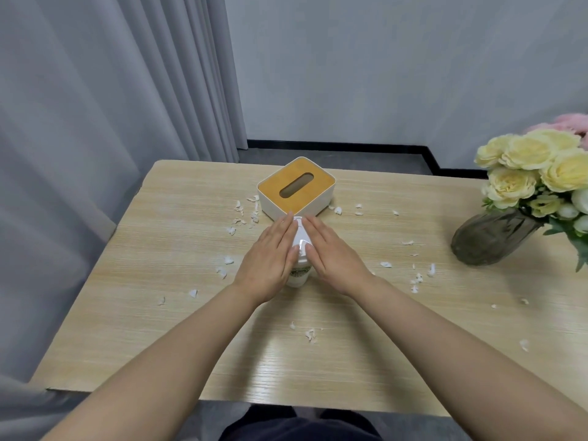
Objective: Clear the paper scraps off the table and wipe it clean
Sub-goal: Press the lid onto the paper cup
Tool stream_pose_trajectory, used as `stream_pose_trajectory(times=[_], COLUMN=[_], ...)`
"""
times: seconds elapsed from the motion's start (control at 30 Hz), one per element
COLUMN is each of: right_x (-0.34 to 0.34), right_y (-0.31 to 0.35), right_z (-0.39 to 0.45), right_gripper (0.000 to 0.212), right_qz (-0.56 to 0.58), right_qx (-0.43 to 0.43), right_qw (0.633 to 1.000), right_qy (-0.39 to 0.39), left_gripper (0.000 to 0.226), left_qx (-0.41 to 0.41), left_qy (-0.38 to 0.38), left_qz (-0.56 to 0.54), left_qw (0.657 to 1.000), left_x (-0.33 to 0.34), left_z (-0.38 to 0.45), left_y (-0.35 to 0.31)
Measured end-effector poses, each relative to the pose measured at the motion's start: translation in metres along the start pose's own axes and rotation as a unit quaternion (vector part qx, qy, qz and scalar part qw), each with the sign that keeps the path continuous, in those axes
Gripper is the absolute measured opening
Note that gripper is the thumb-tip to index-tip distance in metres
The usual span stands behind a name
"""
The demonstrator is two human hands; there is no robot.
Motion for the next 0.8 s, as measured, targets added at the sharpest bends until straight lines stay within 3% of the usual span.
stream_pose_trajectory(times=[0.23, 0.4, 0.63, 0.8], right_x=[0.0060, 0.0047, 0.0042, 0.0024], right_y=[-0.0029, -0.0021, -0.0016, -0.0025], right_z=[-0.0001, -0.0008, -0.0022, -0.0034], right_gripper=[0.071, 0.053, 0.054, 0.053], right_qz=[0.006, 0.018, 0.027, 0.144], right_qx=[-0.002, 0.011, 0.016, 0.066], right_qw=[1.000, 1.000, 0.999, 0.987], right_qy=[-0.008, 0.007, 0.027, 0.022], left_gripper=[0.074, 0.075, 0.070, 0.055], left_qx=[-0.008, -0.011, -0.037, -0.081], left_qy=[-0.008, -0.008, 0.014, 0.030], left_qz=[-0.024, -0.039, -0.073, -0.150], left_qw=[1.000, 0.999, 0.997, 0.985], left_x=[0.0022, 0.0027, 0.0034, 0.0036], left_z=[-0.0006, -0.0018, -0.0022, -0.0028], left_y=[0.0027, 0.0032, 0.0058, 0.0094])
Point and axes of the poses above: each hand's wrist, its own z-axis towards the middle knuckle, its own x-axis out of the palm, y = z × x, the point moved 9 cm from there along z, towards the middle knuckle, and after that the axes turned 6 degrees about -y, right-handed, at the moved point
